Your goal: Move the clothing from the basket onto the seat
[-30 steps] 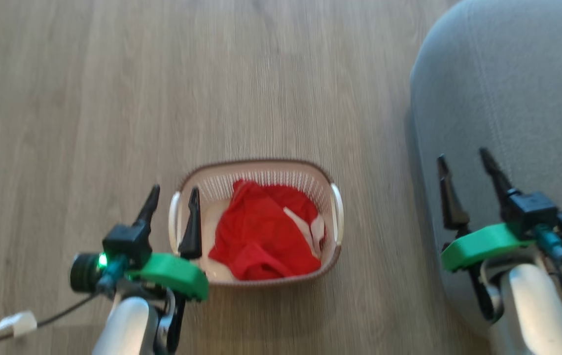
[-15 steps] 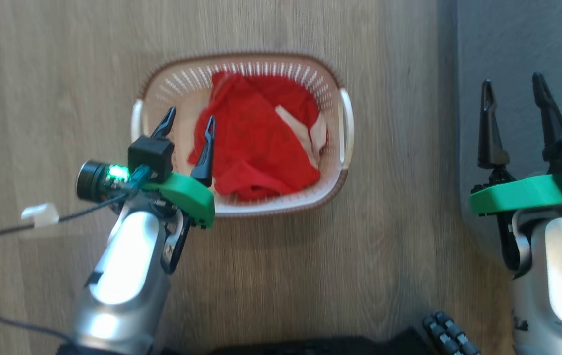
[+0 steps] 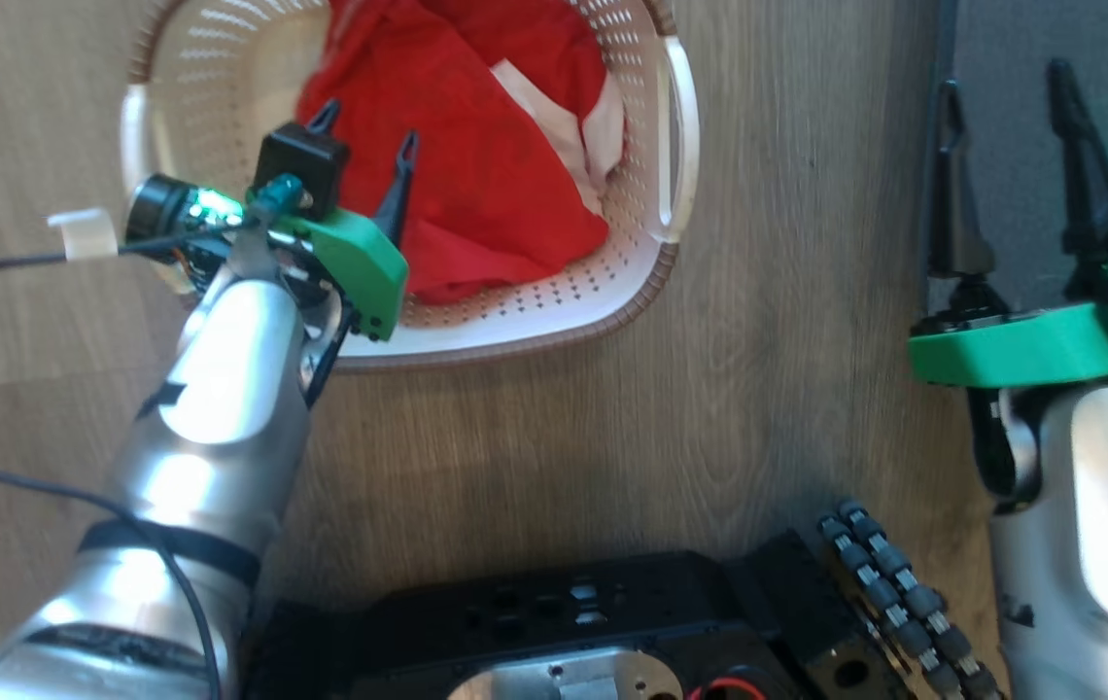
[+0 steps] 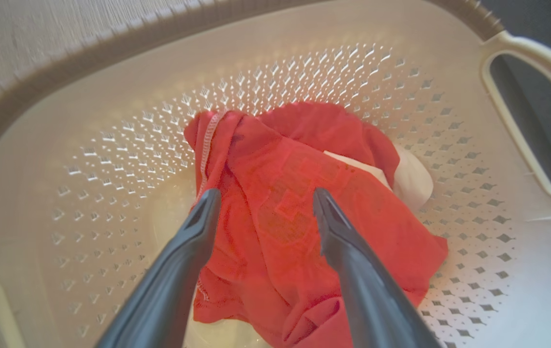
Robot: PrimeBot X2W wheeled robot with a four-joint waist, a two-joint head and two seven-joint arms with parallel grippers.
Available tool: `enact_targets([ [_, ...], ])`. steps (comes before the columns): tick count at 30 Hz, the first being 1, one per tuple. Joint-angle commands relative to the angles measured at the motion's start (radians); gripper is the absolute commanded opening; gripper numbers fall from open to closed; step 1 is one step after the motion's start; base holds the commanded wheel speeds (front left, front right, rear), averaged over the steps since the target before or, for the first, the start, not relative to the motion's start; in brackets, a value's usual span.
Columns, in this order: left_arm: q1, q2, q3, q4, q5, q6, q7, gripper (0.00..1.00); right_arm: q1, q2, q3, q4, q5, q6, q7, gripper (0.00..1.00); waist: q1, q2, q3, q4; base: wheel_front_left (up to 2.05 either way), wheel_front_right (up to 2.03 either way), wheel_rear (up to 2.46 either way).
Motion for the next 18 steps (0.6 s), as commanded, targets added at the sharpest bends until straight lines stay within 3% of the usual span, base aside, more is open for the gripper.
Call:
enact_targets([
  [1, 0.013, 0.026, 0.024, 0.011, 0.007, -0.002, -0.01, 1.0, 0.038, -0.008, 0.019, -0.019, 0.013, 0.0, -0.005, 1.0, -0.0002, 0.0001, 0.045, -0.034, 0.0, 0.0, 0.0],
  [13, -0.163, 0.033, -0.064, 0.337, 0.071, -0.026, -0.001, 1.0, 0.06, -0.008, 0.118, -0.046, 0.063, 0.0, -0.005, 1.0, -0.0002, 0.0001, 0.098, -0.079, 0.0, 0.0, 0.0],
  [18, -0.199, 0.025, -0.09, 0.379, 0.079, -0.01, 0.044, 1.0, 0.077, -0.008, 0.15, -0.059, 0.072, 0.0, -0.005, 1.0, -0.0002, 0.0001, 0.102, -0.093, 0.0, 0.0, 0.0],
])
